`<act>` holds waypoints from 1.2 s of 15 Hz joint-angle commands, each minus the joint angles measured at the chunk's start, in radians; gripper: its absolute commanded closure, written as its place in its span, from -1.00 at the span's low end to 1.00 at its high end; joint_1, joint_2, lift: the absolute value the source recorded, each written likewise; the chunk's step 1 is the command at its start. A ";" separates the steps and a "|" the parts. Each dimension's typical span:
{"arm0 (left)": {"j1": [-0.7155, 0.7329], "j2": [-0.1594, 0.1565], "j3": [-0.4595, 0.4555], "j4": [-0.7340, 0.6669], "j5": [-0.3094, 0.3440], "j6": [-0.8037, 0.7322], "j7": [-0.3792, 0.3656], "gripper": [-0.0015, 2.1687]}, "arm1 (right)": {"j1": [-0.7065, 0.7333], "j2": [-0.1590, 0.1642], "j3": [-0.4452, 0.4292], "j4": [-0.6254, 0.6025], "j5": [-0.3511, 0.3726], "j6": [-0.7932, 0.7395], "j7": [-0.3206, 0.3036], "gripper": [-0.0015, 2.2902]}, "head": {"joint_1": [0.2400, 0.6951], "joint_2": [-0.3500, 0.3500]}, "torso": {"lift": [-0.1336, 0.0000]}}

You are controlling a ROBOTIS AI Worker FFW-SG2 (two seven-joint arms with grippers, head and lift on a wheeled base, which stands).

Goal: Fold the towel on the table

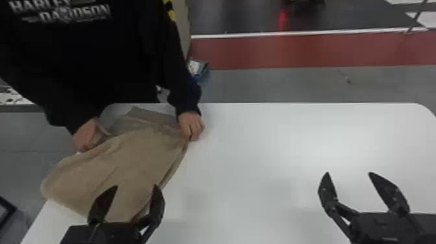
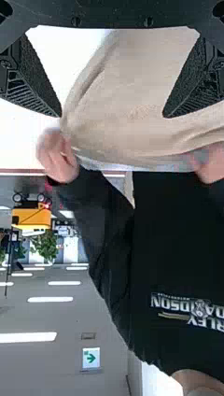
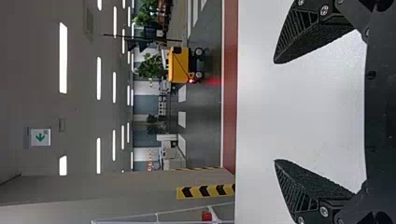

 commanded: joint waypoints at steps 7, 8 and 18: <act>0.002 -0.003 0.000 -0.003 0.000 0.000 -0.003 -0.93 | 0.001 -0.003 -0.012 -0.001 -0.023 0.003 0.013 -0.88 | 1.00 0.29 | -0.79; 0.002 -0.003 0.000 -0.003 0.000 0.000 -0.003 -0.93 | 0.001 -0.003 -0.014 -0.001 -0.023 0.003 0.013 -0.88 | 1.00 0.29 | -0.79; 0.000 -0.003 0.000 0.001 0.000 0.000 -0.003 -0.93 | 0.001 -0.003 -0.021 0.006 -0.025 0.003 0.013 -0.88 | 1.00 0.27 | -0.79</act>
